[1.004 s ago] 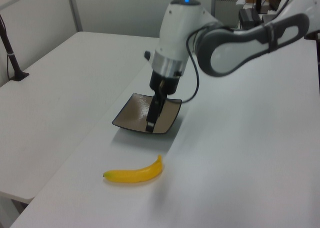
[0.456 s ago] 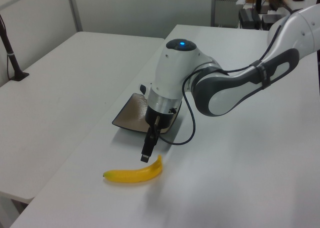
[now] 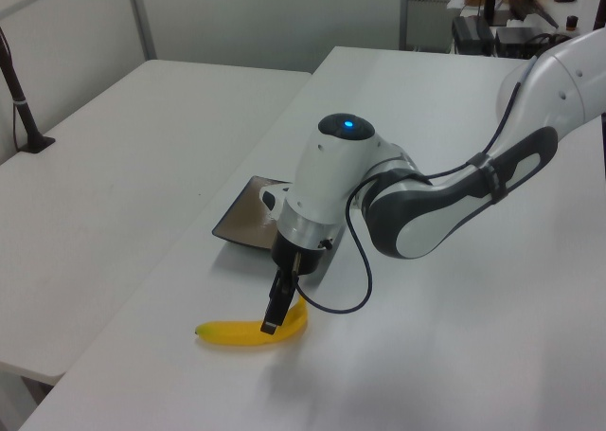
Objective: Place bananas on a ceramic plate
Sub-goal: 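Lower the open gripper over the banana's middle and close on it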
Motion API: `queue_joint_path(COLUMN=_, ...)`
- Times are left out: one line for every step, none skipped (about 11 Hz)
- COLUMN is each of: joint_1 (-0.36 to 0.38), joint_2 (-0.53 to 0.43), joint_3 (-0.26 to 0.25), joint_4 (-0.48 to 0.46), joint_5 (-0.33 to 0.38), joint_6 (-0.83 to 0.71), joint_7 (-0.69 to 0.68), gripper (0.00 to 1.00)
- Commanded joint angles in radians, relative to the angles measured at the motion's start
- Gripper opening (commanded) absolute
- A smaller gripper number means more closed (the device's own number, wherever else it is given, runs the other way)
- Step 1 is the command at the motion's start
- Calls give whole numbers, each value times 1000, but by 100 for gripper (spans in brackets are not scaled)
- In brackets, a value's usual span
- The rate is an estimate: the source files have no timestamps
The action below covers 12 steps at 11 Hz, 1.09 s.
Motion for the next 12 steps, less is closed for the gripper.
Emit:
queue_joint_path(joint_1=6, joint_2=41, joint_3=-4, joint_4=30, joint_5=-65, joint_6=46, joint_7=21, gripper=100)
queue_joint_path(joint_1=4, joint_2=45, joint_3=-4, joint_4=30, joint_5=-73, joint_6=59, joint_7=21, gripper=96)
queue_joint_path(joint_1=6, joint_2=45, joint_3=1, joint_4=30, joint_5=-83, joint_6=60, joint_7=21, gripper=93)
queue_joint_path(joint_1=6, joint_2=45, joint_3=2, joint_4=28, joint_5=-90, joint_6=60, joint_7=21, gripper=91)
queue_joint_path(joint_1=7, joint_2=47, joint_3=4, joint_4=25, joint_5=-90, joint_6=68, joint_7=21, gripper=88)
queue_joint_path(joint_1=7, joint_2=47, joint_3=4, joint_4=25, joint_5=-90, joint_6=74, joint_7=21, gripper=86)
queue_joint_path(joint_1=7, joint_2=47, joint_3=4, joint_4=25, joint_5=-91, joint_6=74, joint_7=19, gripper=82)
queue_joint_path(joint_1=9, joint_2=47, joint_3=4, joint_4=25, joint_5=-91, joint_6=74, joint_7=19, gripper=79)
queue_joint_path(joint_1=9, joint_2=47, joint_3=5, joint_4=24, joint_5=-103, joint_6=74, joint_7=19, gripper=75)
queue_joint_path(joint_1=9, joint_2=48, joint_3=10, joint_4=22, joint_5=-106, joint_6=74, joint_7=21, gripper=75)
queue_joint_path(joint_1=7, joint_2=50, joint_3=16, joint_4=21, joint_5=-106, joint_6=74, joint_7=21, gripper=75)
queue_joint_path(joint_1=7, joint_2=59, joint_3=16, joint_4=22, joint_5=-106, joint_6=74, joint_7=21, gripper=75)
